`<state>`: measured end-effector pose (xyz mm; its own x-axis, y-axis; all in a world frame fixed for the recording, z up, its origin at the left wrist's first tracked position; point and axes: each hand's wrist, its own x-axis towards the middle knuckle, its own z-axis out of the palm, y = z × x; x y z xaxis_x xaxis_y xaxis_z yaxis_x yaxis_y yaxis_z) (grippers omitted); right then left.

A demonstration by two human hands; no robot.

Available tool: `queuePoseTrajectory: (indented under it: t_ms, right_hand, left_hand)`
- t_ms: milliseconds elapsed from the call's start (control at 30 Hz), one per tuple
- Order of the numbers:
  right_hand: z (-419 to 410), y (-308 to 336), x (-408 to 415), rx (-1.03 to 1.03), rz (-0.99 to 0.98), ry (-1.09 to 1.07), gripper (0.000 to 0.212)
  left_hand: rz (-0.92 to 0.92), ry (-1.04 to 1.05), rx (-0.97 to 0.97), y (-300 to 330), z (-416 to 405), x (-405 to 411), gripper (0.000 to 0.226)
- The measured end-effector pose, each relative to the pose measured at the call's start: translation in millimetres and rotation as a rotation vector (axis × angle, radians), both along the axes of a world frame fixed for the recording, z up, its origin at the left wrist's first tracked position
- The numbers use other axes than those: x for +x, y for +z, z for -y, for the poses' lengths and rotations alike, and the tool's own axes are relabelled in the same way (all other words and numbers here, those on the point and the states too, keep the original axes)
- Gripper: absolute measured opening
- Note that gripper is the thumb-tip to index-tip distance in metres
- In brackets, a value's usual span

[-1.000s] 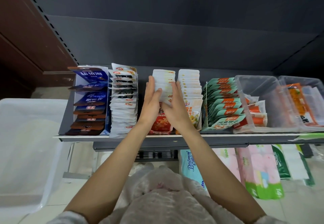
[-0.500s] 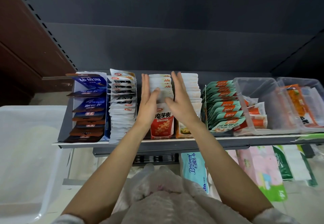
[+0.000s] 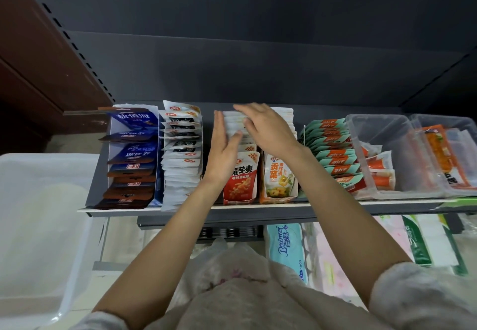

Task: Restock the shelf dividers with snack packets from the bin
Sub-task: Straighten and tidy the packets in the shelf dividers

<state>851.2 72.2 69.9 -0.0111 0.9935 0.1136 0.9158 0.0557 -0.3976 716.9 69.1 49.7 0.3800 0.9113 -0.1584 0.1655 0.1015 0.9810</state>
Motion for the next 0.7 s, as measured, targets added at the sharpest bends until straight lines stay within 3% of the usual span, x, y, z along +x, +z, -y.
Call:
queuePoseTrajectory:
  t_ms: [200, 333, 400, 533, 700]
  right_hand:
    - [-8, -3, -2, 0.030, 0.009, 0.070, 0.035]
    - [-11, -2, -1, -0.082, 0.082, 0.086, 0.043]
    - [-4, 1, -8, -0.118, -0.148, 0.006, 0.049]
    - [34, -2, -38, -0.068, -0.792, -0.350, 0.053]
    - [51, -14, -57, -0.131, -1.020, -0.442, 0.061]
  left_hand:
    - [0.066, 0.031, -0.086, 1, 3, -2, 0.067]
    - [0.069, 0.029, -0.081, 0, 3, -2, 0.067]
    - [0.104, 0.051, -0.110, 2, 3, -2, 0.063]
    - [0.202, 0.119, -0.196, 3, 4, -8, 0.056]
    - [0.242, 0.124, -0.266, -5, 14, -10, 0.056]
